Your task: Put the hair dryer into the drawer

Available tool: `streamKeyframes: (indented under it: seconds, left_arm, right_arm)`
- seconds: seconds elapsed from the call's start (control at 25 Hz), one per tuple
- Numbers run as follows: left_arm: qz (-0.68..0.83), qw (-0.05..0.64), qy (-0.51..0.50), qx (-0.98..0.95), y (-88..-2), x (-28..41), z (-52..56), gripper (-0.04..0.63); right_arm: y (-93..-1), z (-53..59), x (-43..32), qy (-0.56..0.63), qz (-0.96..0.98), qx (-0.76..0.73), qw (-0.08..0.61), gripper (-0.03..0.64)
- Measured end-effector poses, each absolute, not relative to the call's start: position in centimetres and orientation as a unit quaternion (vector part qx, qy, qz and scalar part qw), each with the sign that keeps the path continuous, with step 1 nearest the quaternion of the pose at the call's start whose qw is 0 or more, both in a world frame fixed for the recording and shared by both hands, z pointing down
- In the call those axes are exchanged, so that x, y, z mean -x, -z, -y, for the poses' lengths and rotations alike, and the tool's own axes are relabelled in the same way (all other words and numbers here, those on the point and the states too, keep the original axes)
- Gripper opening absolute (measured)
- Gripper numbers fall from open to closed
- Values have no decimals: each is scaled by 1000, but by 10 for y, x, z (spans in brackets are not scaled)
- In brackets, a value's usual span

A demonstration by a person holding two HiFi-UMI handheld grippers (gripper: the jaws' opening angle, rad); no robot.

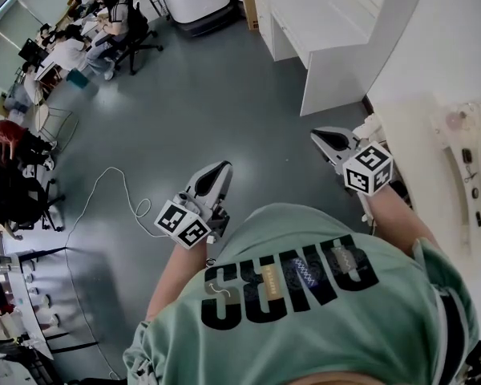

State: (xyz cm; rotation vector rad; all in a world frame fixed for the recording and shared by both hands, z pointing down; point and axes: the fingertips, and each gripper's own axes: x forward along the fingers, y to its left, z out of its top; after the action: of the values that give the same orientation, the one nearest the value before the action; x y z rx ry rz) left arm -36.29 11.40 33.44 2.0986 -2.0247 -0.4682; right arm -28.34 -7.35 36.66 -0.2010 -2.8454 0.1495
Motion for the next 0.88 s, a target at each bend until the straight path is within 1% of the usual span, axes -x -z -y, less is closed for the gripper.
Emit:
streamKeyframes:
  seconds: [0.88]
  left_arm:
    - [683, 95, 170, -704, -336, 365, -114, 9]
  right_arm:
    - [-365, 73, 284, -46, 986, 72, 143, -8]
